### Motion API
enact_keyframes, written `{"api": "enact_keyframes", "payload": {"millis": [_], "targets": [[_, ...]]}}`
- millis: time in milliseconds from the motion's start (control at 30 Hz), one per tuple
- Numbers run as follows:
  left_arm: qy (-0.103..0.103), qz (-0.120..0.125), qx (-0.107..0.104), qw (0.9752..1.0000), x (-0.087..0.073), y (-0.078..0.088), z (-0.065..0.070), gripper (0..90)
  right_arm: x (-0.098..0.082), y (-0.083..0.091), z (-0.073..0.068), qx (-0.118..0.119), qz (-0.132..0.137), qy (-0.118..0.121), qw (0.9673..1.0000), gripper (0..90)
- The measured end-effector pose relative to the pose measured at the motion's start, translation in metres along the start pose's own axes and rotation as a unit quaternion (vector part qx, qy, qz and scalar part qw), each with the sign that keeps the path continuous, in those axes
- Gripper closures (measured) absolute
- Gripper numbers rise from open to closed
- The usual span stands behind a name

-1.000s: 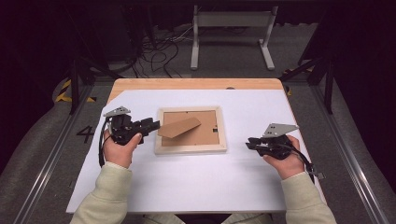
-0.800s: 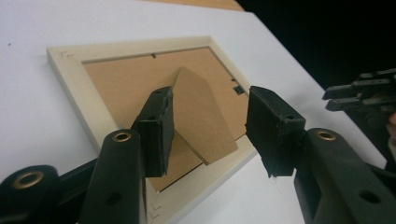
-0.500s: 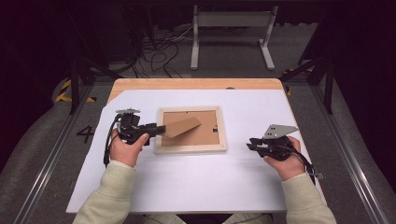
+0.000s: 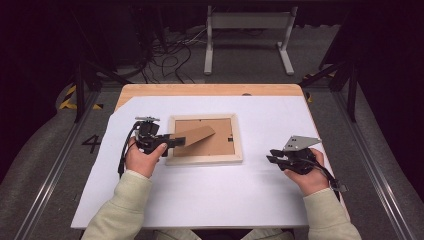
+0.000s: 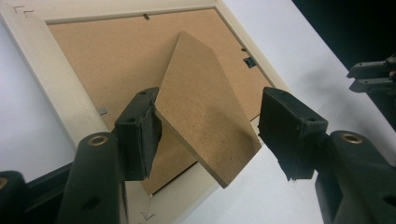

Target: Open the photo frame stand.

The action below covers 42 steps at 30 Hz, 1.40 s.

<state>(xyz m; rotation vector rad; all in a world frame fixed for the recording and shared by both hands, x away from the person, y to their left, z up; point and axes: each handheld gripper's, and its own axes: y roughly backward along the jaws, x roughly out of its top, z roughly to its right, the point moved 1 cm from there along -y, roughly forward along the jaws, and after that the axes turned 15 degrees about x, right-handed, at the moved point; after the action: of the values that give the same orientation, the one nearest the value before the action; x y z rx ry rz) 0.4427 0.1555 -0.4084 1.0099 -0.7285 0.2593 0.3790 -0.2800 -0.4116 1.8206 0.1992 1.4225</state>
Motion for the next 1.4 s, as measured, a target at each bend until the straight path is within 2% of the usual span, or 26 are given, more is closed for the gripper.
{"api": "enact_keyframes", "payload": {"millis": [200,367,500,600,767,800,1000,1167,1400], "targets": [[0.013,-0.016,-0.009,0.9997,0.001,-0.007,-0.004,39.9,-0.004,0.004,-0.001,-0.003,0.001,-0.006,1.0000,72.1],[0.009,-0.023,-0.018,0.9995,0.001,-0.012,-0.001,41.1,-0.006,0.005,-0.001,-0.006,0.001,-0.009,0.9999,71.7],[0.008,-0.032,-0.028,0.9991,0.001,-0.015,0.000,47.2,-0.007,0.005,-0.001,-0.006,0.001,-0.010,0.9999,71.0],[0.013,-0.017,-0.039,0.9990,0.002,-0.016,-0.001,52.1,-0.008,0.005,-0.001,-0.006,0.001,-0.012,0.9999,70.9],[0.016,-0.010,-0.055,0.9983,0.003,-0.015,0.000,58.6,-0.009,0.005,-0.001,-0.007,0.000,-0.012,0.9999,70.9],[0.008,-0.010,-0.055,0.9984,0.003,-0.015,0.000,59.0,-0.009,0.005,-0.001,-0.006,0.001,-0.013,0.9999,70.9],[-0.002,-0.011,-0.055,0.9984,0.003,-0.013,0.003,62.1,-0.008,0.004,-0.001,-0.004,0.002,-0.013,0.9999,71.0],[-0.019,0.000,-0.056,0.9983,0.002,-0.007,0.008,64.6,-0.006,0.004,0.000,-0.002,0.005,-0.011,0.9999,71.0],[-0.031,0.005,-0.057,0.9979,-0.001,0.002,0.013,66.7,-0.002,0.004,0.001,0.004,0.015,-0.009,0.9998,71.1]]}}
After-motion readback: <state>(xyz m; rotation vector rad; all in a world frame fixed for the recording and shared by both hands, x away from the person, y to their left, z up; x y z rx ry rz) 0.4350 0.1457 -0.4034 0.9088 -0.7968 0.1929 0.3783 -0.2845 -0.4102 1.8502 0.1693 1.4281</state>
